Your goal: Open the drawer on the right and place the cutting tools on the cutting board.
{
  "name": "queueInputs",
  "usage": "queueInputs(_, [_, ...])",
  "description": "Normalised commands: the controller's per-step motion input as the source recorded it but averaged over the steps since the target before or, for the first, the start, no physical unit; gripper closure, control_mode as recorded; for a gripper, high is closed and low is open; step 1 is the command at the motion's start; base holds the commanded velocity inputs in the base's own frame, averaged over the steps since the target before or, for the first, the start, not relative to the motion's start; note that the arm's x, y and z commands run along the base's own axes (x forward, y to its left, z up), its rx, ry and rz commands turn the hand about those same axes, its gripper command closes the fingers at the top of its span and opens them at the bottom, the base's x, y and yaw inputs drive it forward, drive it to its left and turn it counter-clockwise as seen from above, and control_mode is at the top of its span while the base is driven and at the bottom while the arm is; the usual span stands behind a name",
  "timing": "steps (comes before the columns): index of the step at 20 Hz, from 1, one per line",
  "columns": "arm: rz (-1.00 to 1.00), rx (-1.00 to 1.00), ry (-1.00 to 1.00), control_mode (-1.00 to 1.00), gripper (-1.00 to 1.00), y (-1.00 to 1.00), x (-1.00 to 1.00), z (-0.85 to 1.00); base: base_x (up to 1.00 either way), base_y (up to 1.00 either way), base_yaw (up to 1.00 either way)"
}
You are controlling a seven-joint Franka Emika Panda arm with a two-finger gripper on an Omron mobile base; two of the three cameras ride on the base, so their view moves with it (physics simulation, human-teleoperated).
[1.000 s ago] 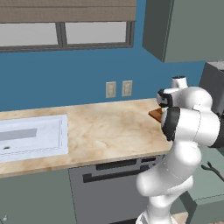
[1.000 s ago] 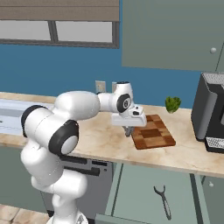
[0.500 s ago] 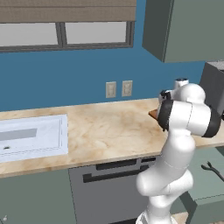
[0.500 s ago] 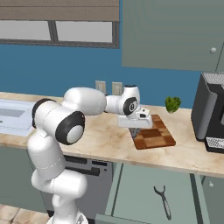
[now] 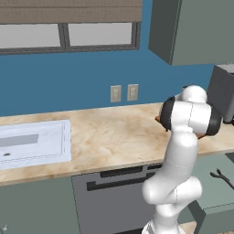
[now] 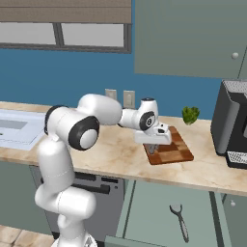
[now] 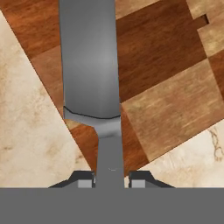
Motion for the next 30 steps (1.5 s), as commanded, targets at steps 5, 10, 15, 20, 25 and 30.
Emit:
queueInputs(5, [0.0,0.0,0.0,-1.0,1.0,-0.09,0.06,-0.2,0.0,0.0,0.0])
queueInputs(10, [0.01,0.0,0.0,-1.0,-1.0,0.0,0.18,-0.19,0.0,0.0,0.0])
queueInputs(15, [0.01,0.01,-0.02,-1.0,-1.0,0.0,0.03,0.0,0.0,0.0,0.0])
queueInputs(20, [0.0,0.05,-0.16,-1.0,-1.0,-0.09,-0.5,0.57,0.0,0.0,0.0])
queueInputs(25, [0.0,0.01,-0.25,-1.0,-1.0,-0.3,-1.0,0.73,0.0,0.0,0.0])
queueInputs(30, [0.0,0.0,-0.19,-1.0,-1.0,-0.21,-1.0,0.16,0.0,0.0,0.0])
